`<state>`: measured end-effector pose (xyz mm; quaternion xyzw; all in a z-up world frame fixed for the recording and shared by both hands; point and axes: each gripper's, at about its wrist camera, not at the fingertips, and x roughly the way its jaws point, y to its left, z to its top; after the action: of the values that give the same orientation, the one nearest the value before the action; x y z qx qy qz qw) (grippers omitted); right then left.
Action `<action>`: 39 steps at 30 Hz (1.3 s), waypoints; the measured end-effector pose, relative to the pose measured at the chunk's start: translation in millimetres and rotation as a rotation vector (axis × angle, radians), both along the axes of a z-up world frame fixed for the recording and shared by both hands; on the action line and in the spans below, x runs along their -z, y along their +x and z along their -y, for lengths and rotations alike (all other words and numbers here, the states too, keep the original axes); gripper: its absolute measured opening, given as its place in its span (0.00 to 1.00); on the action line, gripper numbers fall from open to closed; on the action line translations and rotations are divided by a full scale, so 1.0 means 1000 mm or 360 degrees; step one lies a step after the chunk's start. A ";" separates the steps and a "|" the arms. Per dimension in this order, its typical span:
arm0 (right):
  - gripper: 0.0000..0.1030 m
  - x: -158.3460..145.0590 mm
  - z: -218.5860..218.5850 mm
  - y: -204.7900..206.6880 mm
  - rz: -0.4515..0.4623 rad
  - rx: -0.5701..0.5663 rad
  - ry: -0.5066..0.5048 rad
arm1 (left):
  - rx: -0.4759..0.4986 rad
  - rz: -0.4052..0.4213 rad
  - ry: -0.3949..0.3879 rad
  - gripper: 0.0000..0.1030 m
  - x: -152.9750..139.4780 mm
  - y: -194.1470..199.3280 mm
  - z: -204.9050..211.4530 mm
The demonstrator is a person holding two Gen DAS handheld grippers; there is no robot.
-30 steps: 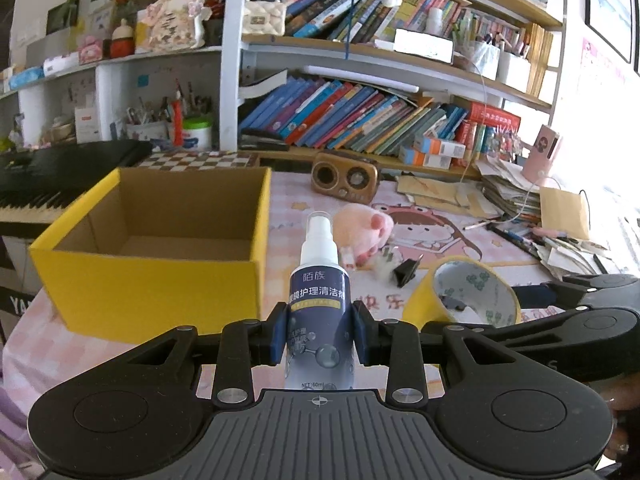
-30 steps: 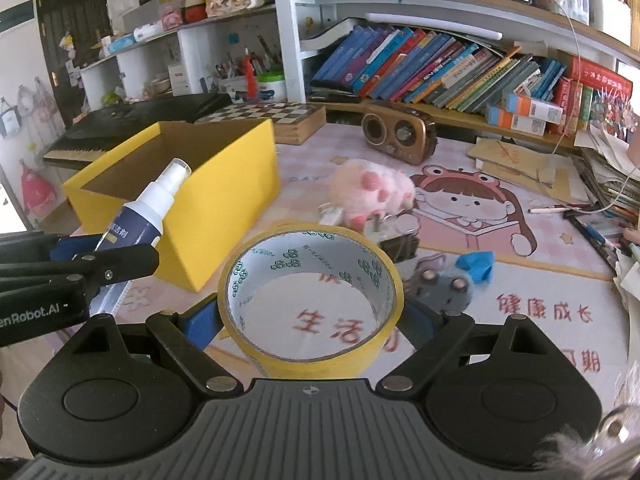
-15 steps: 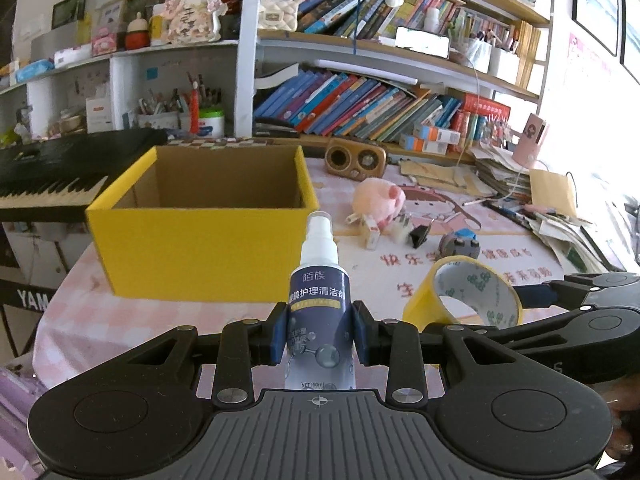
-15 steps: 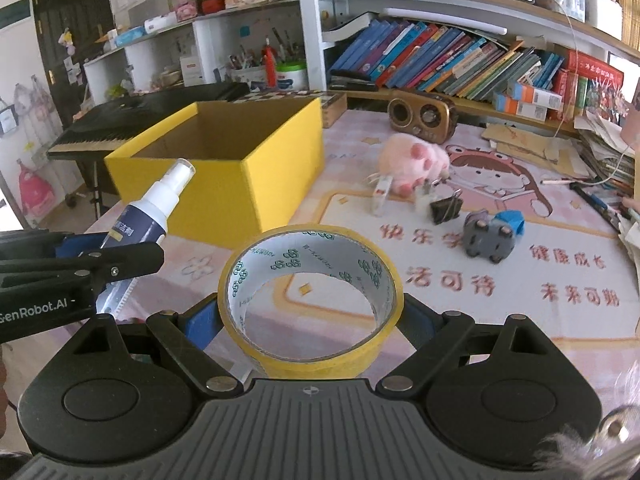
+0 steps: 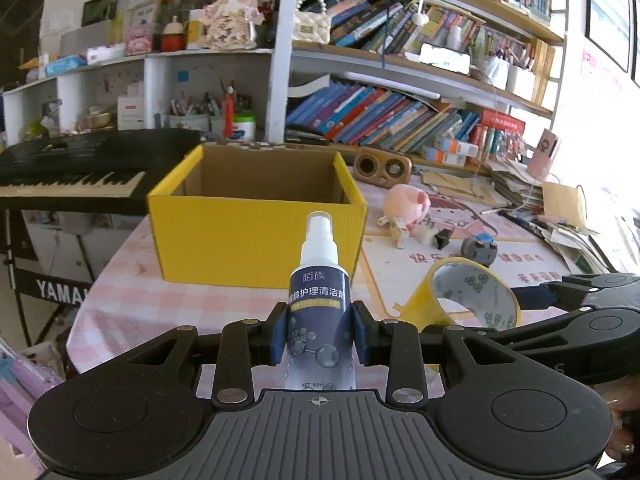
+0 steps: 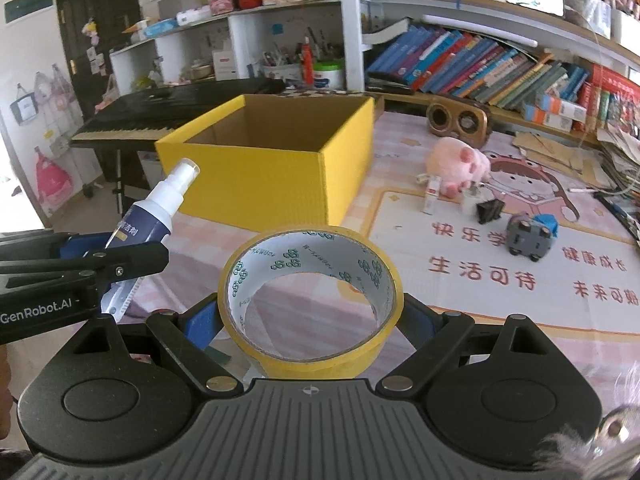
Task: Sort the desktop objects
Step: 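Carry the spray bottle and tape roll over the yellow cardboard box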
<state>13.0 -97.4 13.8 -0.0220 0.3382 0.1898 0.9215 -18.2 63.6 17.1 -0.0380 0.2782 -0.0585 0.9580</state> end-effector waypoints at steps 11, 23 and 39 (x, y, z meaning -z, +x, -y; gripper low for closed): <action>0.87 -0.007 -0.029 -0.002 0.0042 -0.0124 -0.0005 | -0.0094 0.0037 -0.0002 0.32 -0.004 -0.014 -0.022; 0.87 -0.011 -0.040 -0.002 0.0063 -0.0177 -0.0019 | -0.0131 0.0055 -0.0015 0.32 -0.005 -0.012 -0.026; 0.87 -0.017 -0.037 0.024 0.0164 -0.0188 -0.0027 | -0.0149 0.0135 0.0000 0.32 -0.022 0.021 -0.031</action>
<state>37.2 -60.7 30.6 -0.0596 0.2901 0.2397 0.9246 2.8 94.9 39.2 -0.0485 0.2351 -0.0150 0.9706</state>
